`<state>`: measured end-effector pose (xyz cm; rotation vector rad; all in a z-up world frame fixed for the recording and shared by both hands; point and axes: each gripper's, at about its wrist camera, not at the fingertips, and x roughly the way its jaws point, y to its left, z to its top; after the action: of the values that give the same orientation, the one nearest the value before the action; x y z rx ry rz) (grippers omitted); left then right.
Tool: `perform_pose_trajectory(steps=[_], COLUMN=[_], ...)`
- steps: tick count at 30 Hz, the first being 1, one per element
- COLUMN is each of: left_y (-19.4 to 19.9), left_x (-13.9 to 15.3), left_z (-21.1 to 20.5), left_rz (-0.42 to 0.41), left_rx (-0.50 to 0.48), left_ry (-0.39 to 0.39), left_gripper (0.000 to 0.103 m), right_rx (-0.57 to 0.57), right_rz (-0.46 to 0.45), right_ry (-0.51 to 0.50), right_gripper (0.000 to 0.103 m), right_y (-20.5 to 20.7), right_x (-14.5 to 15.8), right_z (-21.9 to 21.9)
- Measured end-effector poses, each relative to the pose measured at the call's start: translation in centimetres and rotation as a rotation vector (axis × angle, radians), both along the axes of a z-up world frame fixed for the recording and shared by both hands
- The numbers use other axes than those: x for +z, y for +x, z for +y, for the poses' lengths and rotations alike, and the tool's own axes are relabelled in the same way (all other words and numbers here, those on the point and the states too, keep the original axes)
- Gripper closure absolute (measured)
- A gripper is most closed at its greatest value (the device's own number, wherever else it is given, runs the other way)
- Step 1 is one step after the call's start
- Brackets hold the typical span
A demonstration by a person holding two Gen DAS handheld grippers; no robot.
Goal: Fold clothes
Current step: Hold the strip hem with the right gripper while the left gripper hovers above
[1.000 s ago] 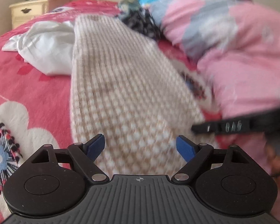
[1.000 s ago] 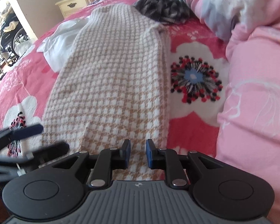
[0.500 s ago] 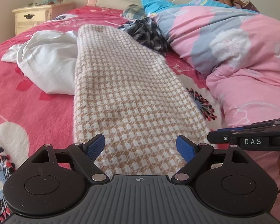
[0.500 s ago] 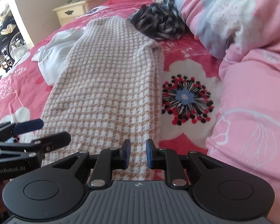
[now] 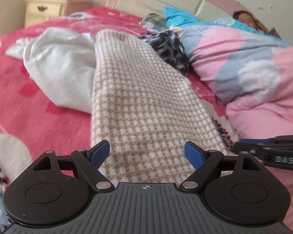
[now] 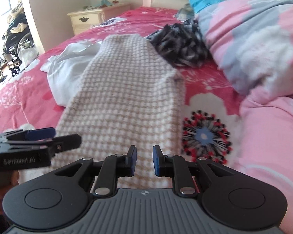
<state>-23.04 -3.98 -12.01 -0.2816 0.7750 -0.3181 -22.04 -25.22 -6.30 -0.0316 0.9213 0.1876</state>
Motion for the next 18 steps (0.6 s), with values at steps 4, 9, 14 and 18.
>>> perform_pose_trajectory(steps=[4, 9, 14, 18], left_y=[0.4, 0.3, 0.9, 1.2], left_x=[0.1, -1.1, -1.5, -1.7], left_z=[0.0, 1.2, 2.4, 2.6], left_rz=[-0.045, -0.002, 0.005, -0.002], left_rx=[-0.026, -0.007, -0.023, -0.047], left_ry=[-0.008, -0.083, -0.175, -0.201], left_gripper=[0.018, 0.018, 0.019, 0.021], right_rx=[0.001, 0.005, 0.094, 0.196], right_rz=[-0.006, 0.009, 0.012, 0.04], right_ry=[0.002, 0.057, 0.12, 0.162], right_gripper=[0.084, 0.084, 0.084, 0.084], right_y=[1.4, 3.4, 6.1, 8.5], right_x=[-0.1, -0.6, -1.8, -2.7], right_z=[1.4, 2.4, 4.3, 6.6])
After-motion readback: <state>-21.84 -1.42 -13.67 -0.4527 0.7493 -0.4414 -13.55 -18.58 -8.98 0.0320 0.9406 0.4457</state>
